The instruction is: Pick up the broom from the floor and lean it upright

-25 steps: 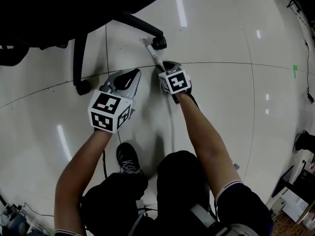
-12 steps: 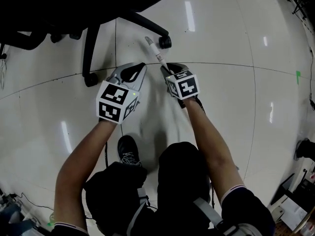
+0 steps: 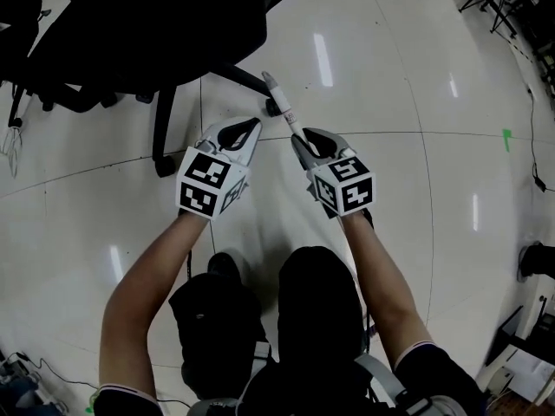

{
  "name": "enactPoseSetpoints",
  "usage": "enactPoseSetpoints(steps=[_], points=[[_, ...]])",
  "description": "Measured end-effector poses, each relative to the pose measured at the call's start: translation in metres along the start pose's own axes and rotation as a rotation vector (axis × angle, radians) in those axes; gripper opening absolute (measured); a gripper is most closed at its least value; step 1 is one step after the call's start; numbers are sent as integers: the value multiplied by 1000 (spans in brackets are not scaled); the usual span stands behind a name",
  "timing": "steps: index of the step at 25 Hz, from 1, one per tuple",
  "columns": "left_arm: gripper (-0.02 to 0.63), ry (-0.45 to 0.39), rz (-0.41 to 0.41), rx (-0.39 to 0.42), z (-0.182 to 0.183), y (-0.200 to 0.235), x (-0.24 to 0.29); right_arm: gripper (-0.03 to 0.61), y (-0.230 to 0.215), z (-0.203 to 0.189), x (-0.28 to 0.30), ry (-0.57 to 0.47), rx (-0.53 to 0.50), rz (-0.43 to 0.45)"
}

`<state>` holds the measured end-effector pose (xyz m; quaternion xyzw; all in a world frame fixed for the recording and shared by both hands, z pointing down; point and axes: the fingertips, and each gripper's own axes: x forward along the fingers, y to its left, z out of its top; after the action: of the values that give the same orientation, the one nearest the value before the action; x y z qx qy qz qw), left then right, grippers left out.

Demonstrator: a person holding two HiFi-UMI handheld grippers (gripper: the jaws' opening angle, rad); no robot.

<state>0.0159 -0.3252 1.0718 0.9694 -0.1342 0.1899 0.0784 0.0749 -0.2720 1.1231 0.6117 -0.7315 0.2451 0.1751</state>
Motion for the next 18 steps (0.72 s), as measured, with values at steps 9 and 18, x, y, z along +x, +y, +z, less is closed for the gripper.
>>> enactPoseSetpoints(steps=[9, 18], points=[[0, -101, -54, 48, 119, -29, -14, 87, -8, 107, -112, -172, -10, -77], [0, -135, -116, 130, 263, -98, -59, 87, 1, 225, -248, -275, -40, -116]])
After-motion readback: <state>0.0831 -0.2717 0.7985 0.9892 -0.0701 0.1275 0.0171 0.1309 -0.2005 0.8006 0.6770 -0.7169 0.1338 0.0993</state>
